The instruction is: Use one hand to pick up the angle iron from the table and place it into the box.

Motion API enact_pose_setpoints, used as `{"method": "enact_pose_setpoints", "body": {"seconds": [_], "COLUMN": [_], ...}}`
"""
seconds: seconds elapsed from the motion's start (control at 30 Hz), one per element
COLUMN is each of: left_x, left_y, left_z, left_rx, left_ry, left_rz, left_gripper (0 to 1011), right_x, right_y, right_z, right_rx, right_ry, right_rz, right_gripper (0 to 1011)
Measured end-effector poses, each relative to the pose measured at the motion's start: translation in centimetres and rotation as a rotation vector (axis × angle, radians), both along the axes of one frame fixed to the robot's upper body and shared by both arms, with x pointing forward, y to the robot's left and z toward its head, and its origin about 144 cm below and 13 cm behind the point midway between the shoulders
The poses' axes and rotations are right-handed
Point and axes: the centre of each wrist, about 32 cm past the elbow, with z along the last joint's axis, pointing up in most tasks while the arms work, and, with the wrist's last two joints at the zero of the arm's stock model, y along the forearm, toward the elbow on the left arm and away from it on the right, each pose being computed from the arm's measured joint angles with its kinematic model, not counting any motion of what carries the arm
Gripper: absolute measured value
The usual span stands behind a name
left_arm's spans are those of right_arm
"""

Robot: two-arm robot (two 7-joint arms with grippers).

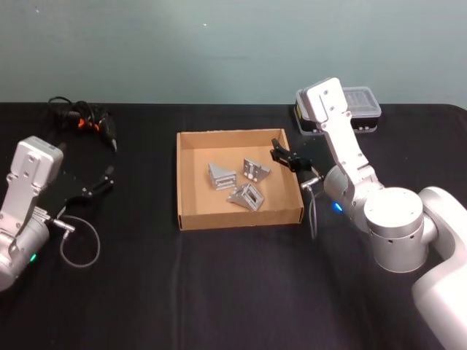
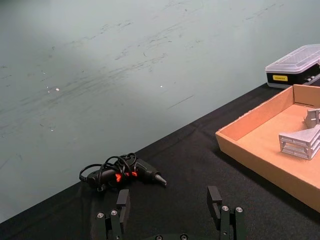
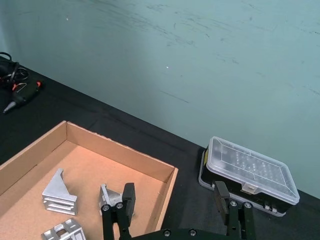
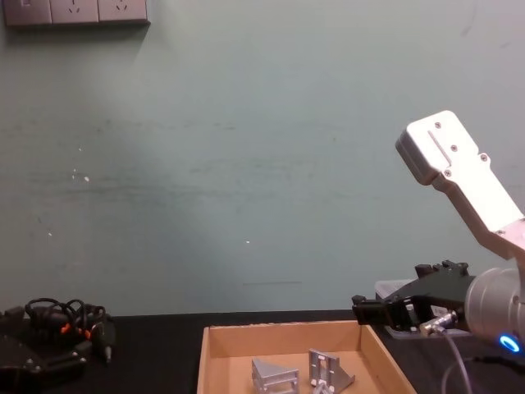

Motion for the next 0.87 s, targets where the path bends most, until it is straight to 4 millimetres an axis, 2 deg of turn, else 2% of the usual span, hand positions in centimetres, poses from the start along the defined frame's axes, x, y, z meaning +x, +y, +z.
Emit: {"method": "enact_pose_setpoints", "body": {"seconds": [0.87], "left_x": [0.00], "left_y": [0.00], "left_z": [0.00], "left_rx": [0.000], "left_ry": [0.000], "left_rz": [0.000], "left_gripper": [1011], "right_x": [0.06], "right_y": [-0.06], "right_z": [0.04], "right_rx": [0.002], "right_ry": [0.008], "right_rz": [0.011], "right_gripper": [1003]}}
